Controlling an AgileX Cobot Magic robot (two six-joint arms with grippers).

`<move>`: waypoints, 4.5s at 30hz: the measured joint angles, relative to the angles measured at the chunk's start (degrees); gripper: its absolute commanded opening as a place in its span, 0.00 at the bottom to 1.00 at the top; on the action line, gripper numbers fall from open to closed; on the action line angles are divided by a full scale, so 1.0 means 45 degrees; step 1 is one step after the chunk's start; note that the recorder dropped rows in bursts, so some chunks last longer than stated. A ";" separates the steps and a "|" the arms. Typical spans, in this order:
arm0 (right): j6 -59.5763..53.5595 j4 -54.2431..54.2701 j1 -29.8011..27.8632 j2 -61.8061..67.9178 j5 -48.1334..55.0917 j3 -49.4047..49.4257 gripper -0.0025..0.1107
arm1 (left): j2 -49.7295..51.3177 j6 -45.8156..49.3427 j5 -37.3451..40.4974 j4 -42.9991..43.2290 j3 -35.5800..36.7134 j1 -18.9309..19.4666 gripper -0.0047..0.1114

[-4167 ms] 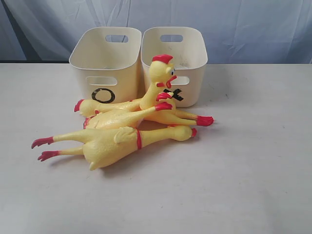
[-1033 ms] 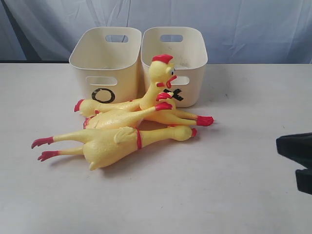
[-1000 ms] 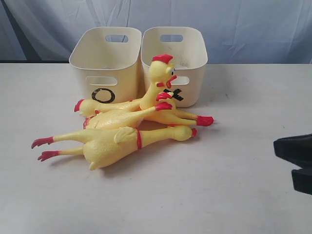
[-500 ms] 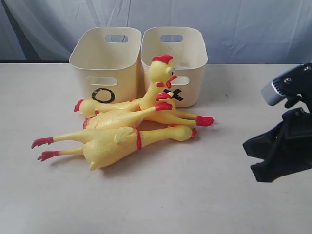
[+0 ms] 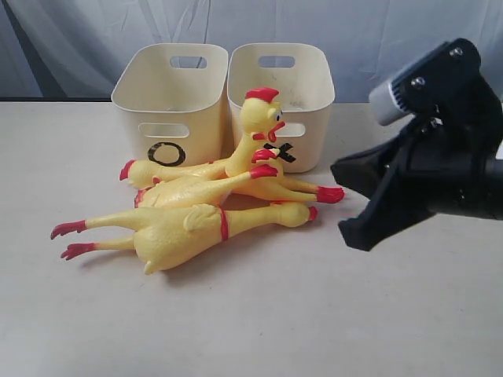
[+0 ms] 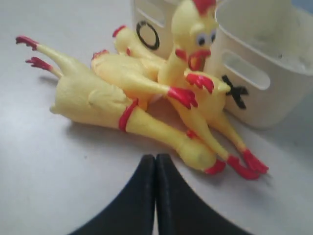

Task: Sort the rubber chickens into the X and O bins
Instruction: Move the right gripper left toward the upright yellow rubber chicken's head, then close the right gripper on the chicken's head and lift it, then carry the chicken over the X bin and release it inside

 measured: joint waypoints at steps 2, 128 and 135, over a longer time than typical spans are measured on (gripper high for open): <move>-0.0505 0.0000 0.0494 0.0420 -0.0634 -0.0563 0.14 | 0.0000 0.0000 0.0000 0.0000 0.0000 0.0000 0.04; -0.2043 0.2856 0.0828 1.1245 -1.4114 -0.7670 0.01 | 0.0000 0.0000 0.0000 0.0000 0.0000 0.0000 0.04; -0.2124 0.4038 0.0779 1.2109 -1.3911 -0.8420 0.26 | 0.0000 0.0000 0.0000 0.0000 0.0000 0.0000 0.04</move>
